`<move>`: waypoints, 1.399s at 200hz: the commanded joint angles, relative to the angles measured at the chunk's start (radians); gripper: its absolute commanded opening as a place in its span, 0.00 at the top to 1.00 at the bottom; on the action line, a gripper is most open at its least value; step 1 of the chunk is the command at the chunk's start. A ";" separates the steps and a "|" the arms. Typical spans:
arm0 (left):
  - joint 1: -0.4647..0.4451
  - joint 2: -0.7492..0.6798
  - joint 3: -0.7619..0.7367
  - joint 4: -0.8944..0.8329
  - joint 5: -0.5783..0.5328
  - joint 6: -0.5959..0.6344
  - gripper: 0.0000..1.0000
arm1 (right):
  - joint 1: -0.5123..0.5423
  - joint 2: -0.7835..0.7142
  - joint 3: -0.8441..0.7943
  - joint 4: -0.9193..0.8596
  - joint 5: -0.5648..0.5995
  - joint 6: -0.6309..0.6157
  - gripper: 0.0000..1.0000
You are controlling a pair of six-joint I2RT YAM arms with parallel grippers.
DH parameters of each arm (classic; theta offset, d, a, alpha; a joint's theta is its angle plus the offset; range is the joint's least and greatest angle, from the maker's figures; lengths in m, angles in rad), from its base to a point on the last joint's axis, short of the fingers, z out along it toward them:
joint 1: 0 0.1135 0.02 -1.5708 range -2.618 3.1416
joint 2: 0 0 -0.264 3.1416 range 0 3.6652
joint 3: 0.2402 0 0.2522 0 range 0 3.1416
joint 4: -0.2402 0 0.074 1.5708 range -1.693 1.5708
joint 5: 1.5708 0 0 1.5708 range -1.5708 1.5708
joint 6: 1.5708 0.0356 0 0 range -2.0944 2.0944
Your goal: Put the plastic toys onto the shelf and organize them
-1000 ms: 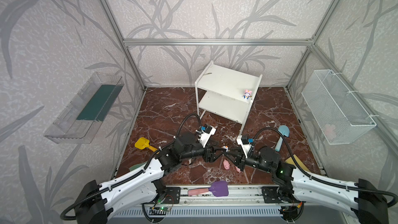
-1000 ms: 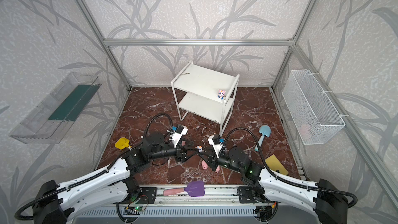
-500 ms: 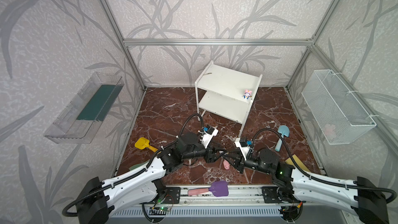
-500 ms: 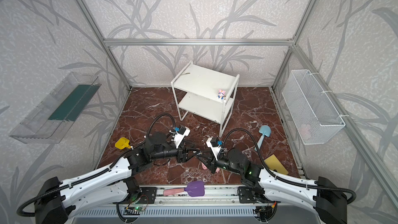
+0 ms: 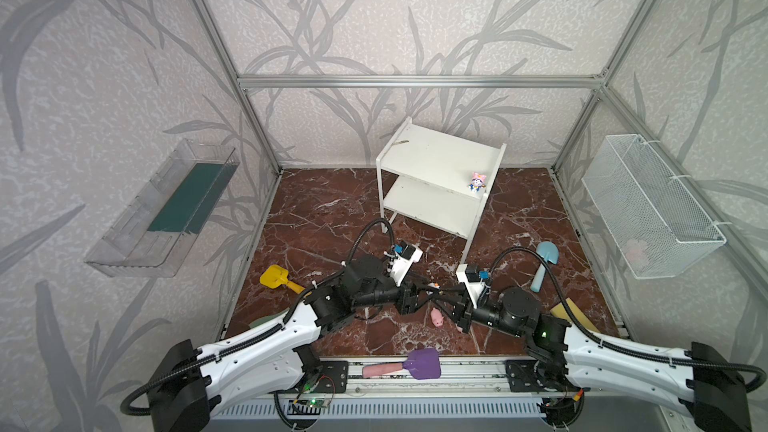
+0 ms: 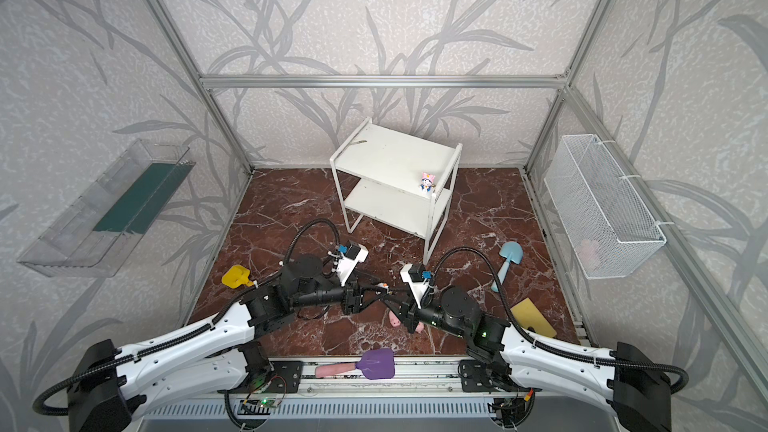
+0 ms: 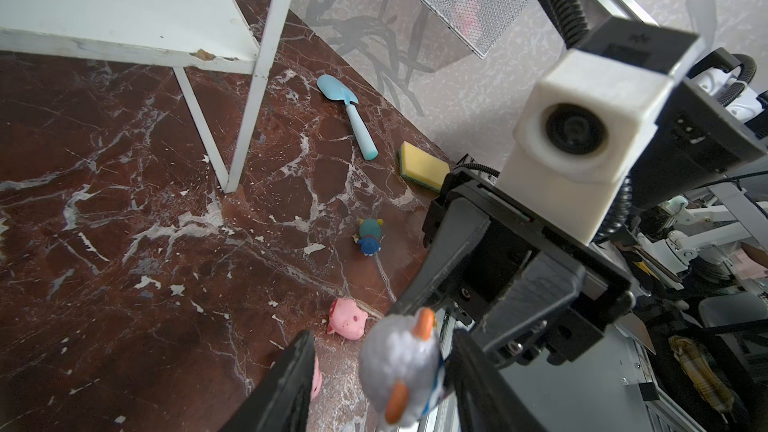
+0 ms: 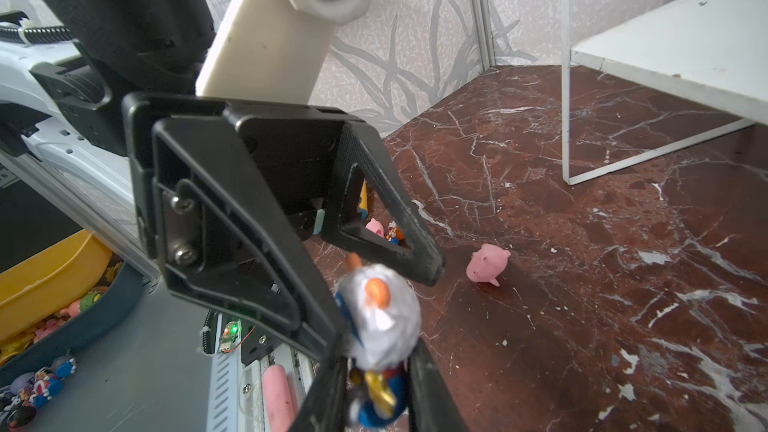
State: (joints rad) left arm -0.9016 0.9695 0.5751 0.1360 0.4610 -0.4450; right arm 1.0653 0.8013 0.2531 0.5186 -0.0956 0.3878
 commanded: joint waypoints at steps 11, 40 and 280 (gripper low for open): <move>-0.004 0.020 0.043 0.013 0.004 0.008 0.55 | 0.012 -0.005 0.032 0.027 0.010 -0.024 0.81; -0.005 0.031 0.055 0.010 0.005 0.011 0.66 | 0.016 0.002 0.041 0.012 0.016 -0.030 0.79; -0.005 0.057 0.102 -0.046 -0.012 0.076 0.46 | 0.016 0.012 0.061 -0.037 0.013 -0.046 0.83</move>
State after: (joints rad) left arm -0.9043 1.0378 0.6746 0.0685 0.4564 -0.3740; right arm 1.0744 0.8196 0.2943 0.4450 -0.0845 0.3466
